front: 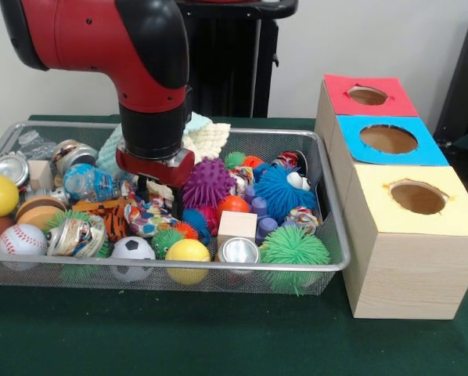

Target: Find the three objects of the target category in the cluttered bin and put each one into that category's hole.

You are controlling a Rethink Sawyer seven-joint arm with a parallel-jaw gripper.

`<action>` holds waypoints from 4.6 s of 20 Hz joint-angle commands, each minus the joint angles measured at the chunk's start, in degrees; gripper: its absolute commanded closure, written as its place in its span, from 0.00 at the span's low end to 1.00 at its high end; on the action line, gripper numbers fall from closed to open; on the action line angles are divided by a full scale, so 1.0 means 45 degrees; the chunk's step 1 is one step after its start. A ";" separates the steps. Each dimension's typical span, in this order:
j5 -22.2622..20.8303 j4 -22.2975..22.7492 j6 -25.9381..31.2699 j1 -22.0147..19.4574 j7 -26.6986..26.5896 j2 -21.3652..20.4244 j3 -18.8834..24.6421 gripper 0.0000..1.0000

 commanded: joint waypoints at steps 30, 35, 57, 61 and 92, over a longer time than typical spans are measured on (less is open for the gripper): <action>0.0426 0.1244 -0.0536 0.1274 0.3081 -0.2274 -0.1079 0.00; 0.1685 0.1608 -0.1275 0.2598 0.5518 -0.2012 -0.2917 0.00; 0.6336 0.2729 -0.2855 0.4135 0.7018 -0.1101 -0.4741 0.00; 0.6659 0.2310 -0.2578 0.4127 0.6565 -0.0840 -0.4870 0.00; 0.6251 0.0329 -0.2617 0.2968 0.4780 0.0434 -0.4657 0.00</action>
